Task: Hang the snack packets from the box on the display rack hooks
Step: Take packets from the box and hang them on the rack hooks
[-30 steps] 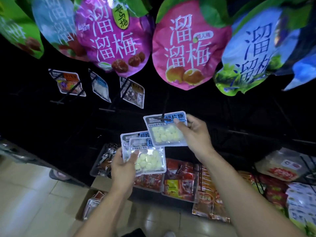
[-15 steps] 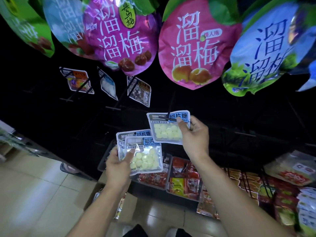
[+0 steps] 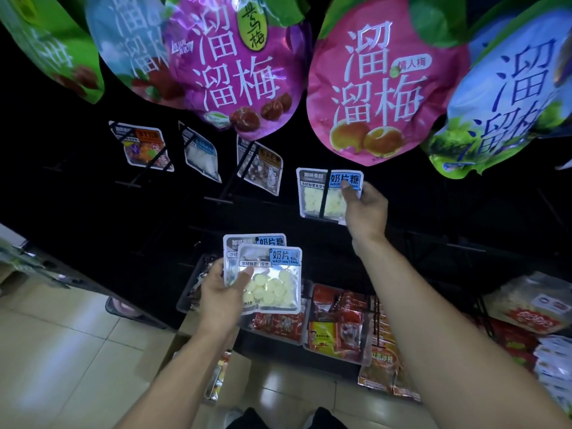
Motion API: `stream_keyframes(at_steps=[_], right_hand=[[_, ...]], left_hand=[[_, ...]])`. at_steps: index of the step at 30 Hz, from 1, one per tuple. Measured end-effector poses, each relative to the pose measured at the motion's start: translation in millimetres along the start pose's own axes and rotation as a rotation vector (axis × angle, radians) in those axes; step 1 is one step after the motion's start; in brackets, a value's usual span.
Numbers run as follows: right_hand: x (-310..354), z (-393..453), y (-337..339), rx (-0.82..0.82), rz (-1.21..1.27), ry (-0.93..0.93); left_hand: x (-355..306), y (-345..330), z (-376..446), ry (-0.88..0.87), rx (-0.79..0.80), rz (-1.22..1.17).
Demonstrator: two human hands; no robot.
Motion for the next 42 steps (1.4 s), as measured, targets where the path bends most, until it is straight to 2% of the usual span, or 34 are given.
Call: stream_keyframes(at_steps=[7, 12, 14, 19, 28, 33, 42], right_hand=[[-16.0, 35.7, -5.4, -0.035, -0.083, -0.043], [-18.5, -0.9, 15.5, -0.112, -0.072, -0.088], [-25.1, -37.6, 18.0, -0.062, -0.038, -0.149], [-21.5, -120.4, 6.2, 0.24, -0.05, -0.256], [-0.7, -123.7, 17.7, 0.294, -0.078, -0.152], [23.2, -111.5, 28.6, 0.222, -0.046, -0.028], [36.7, -94.0, 37.2, 0.072, -0.003, -0.012]], left_hand=[[-12.4, -13.9, -3.0, -0.028, 0.164, 0.004], [-21.8, -24.4, -0.6, -0.038, 0.225, -0.046], [-20.6, -28.1, 2.8, -0.022, 0.234, -0.068], [-16.5, -40.9, 5.5, 0.018, 0.249, -0.13], [-5.5, -45.4, -1.4, 0.016, 0.231, -0.122], [-6.2, -37.1, -6.2, 0.037, 0.235, -0.123], [-9.1, -42.3, -26.8, 0.043, 0.31, -0.098]])
Point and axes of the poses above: each hand's wrist, its own z-axis towards the middle knuckle, its own y-axis out of the back of the hand, x = y × z, the point moved 10 cm from there along z, towards the middle knuckle, and after that the axes turned 12 degrees about y, right-handed, at the moved point
